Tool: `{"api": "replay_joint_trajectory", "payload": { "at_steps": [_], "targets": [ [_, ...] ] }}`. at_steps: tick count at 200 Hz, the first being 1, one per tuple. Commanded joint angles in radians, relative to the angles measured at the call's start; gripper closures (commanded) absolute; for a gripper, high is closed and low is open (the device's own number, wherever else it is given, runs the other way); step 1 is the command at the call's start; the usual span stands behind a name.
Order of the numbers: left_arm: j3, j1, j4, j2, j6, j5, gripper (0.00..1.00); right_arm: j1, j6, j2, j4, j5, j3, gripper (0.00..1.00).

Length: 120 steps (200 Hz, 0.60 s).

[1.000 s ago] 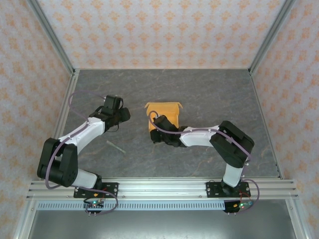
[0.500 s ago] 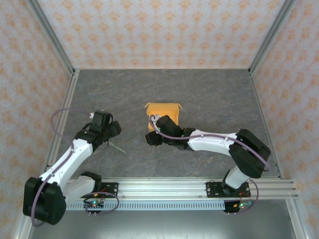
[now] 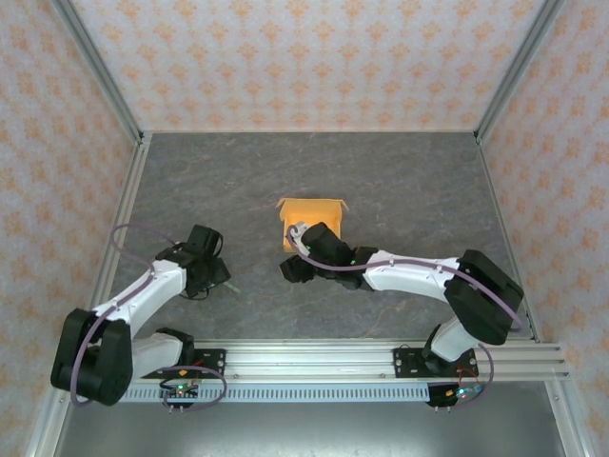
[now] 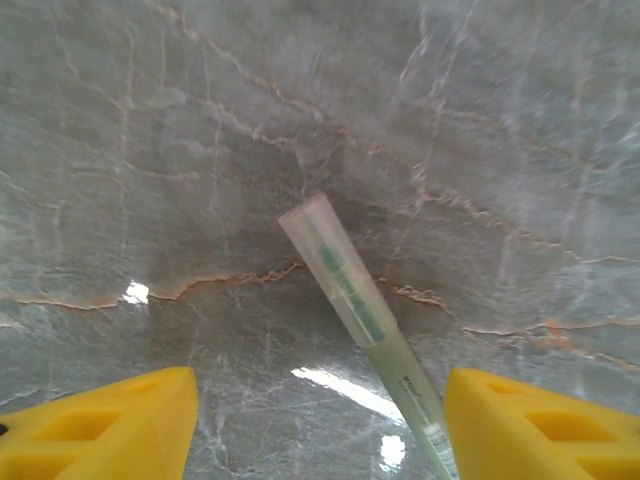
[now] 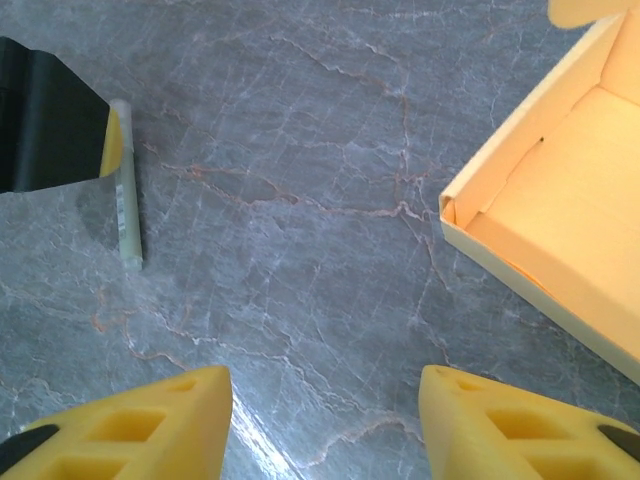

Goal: Fold the paper box

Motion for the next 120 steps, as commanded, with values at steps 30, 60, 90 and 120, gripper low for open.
{"api": "replay_joint_trajectory", "payload": {
  "at_steps": [30, 60, 90, 120],
  "targets": [
    [0.065, -0.03, 0.027, 0.139, 0.017, 0.032, 0.4, -0.001, -0.021, -0.04, 0.025, 0.015, -0.02, 0.45],
    [0.106, -0.091, -0.014, 0.2, 0.03, -0.009, 0.51, -0.001, -0.022, -0.038, 0.024, 0.029, -0.023, 0.45],
    [0.113, -0.148, -0.015, 0.224, 0.016, -0.028, 0.65, -0.001, -0.024, -0.041, 0.024, 0.054, -0.027, 0.45],
    [0.128, -0.183, -0.002, 0.242, 0.01, -0.02, 0.74, -0.001, -0.027, -0.045, 0.017, 0.073, -0.029, 0.45]
  ]
}}
